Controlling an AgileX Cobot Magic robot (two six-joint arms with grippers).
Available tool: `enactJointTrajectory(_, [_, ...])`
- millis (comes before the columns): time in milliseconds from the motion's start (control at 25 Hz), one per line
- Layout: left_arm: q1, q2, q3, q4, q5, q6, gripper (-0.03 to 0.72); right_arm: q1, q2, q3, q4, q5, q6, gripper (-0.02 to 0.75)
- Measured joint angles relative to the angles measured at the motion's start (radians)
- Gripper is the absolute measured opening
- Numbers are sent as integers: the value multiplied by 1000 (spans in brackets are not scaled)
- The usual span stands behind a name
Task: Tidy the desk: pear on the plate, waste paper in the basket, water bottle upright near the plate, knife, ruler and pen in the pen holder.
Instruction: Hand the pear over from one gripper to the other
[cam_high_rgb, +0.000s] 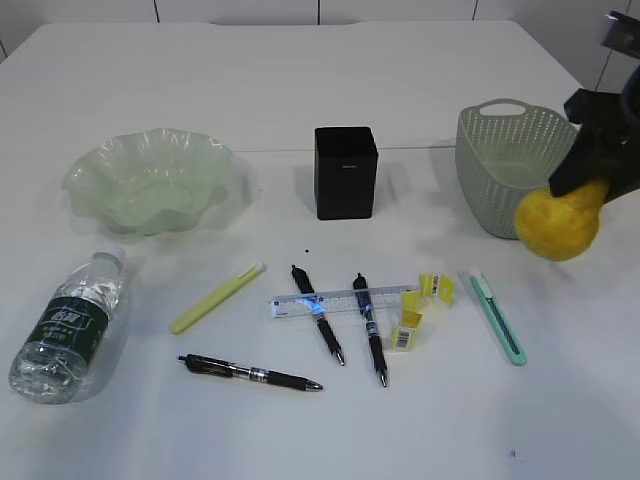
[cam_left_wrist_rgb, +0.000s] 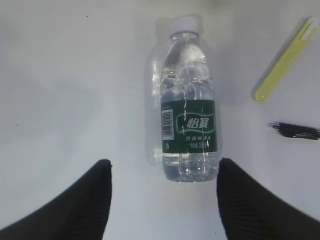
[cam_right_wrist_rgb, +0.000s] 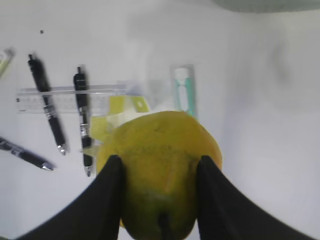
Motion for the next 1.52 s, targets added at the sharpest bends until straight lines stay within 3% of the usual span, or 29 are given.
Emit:
enactJointTrajectory(400, [-6, 0, 0, 0, -4, 49, 466, 299, -6, 0, 208, -46, -35, 267])
enactJointTrajectory(560, [-67, 0, 0, 0, -27, 135, 466, 374, -6, 0, 297, -81, -55, 267])
enactJointTrajectory(1080, [-411, 1, 0, 0, -314, 412, 475, 383, -6, -27, 319, -98, -64, 267])
enactJointTrajectory(1320, [-525, 9, 0, 0, -451, 566, 587, 383, -6, -52, 319, -98, -64, 267])
enactJointTrajectory(1520, [-543, 43, 0, 0, -497, 585, 675, 383, -6, -68, 319, -99, -64, 267])
